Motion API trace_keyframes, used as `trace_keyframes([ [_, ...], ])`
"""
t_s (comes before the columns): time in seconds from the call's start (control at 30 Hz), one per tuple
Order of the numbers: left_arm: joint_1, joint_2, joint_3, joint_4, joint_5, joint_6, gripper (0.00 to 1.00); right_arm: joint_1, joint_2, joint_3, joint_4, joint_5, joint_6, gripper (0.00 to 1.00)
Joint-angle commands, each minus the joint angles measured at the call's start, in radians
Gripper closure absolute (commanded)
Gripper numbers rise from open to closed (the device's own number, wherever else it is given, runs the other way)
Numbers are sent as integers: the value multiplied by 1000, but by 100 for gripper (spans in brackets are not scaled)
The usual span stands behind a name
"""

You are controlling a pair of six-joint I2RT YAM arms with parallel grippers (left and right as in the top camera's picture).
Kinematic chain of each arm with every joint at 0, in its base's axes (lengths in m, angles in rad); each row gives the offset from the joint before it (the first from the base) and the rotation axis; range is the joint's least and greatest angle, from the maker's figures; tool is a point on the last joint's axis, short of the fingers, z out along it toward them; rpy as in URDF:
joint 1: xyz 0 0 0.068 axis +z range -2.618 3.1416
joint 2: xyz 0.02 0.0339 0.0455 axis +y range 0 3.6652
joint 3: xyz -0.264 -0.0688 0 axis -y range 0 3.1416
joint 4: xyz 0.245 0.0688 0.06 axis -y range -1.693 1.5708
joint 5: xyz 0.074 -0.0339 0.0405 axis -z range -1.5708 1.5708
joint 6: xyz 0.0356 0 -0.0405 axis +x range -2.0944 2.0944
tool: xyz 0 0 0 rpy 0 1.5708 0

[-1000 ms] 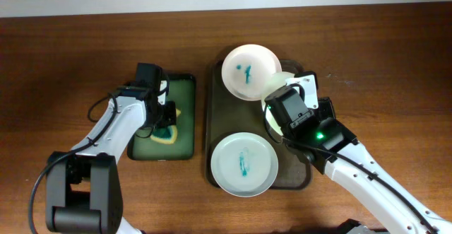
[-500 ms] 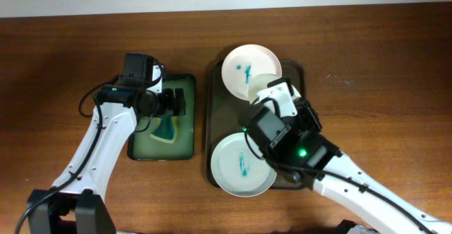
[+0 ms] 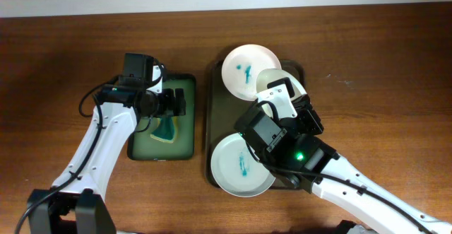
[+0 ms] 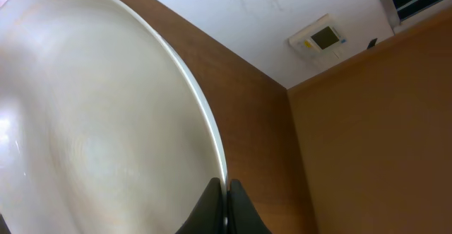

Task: Clean dirty plates on tray and stack at the side
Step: 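Carry the cleaned plate with right gripper to the table's right side, then grip the bottom plate's rim with right gripper and tilt it up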

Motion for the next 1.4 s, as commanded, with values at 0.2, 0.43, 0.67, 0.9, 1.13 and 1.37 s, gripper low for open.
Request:
trace_keyframes([
  [0.2, 0, -8, 16, -2, 14, 6, 1, 5, -19, 29, -16, 35, 6, 96],
  [0.43, 0, -8, 16, -2, 14, 6, 1, 5, -19, 29, -15, 35, 7, 96],
  [0.67, 0, -8, 16, -2, 14, 6, 0, -18, -19, 29, -15, 35, 112, 96],
  [0.9, 0, -8, 16, -2, 14, 6, 0, -424, -21, 65, -24, -608, 190, 96],
  [1.13, 0, -8, 16, -2, 14, 6, 1, -1209, 72, 63, -57, -1339, 82, 96],
  [1.37, 0, -8, 16, -2, 14, 6, 1, -1450, 394, 63, 45, -1343, 116, 88],
])
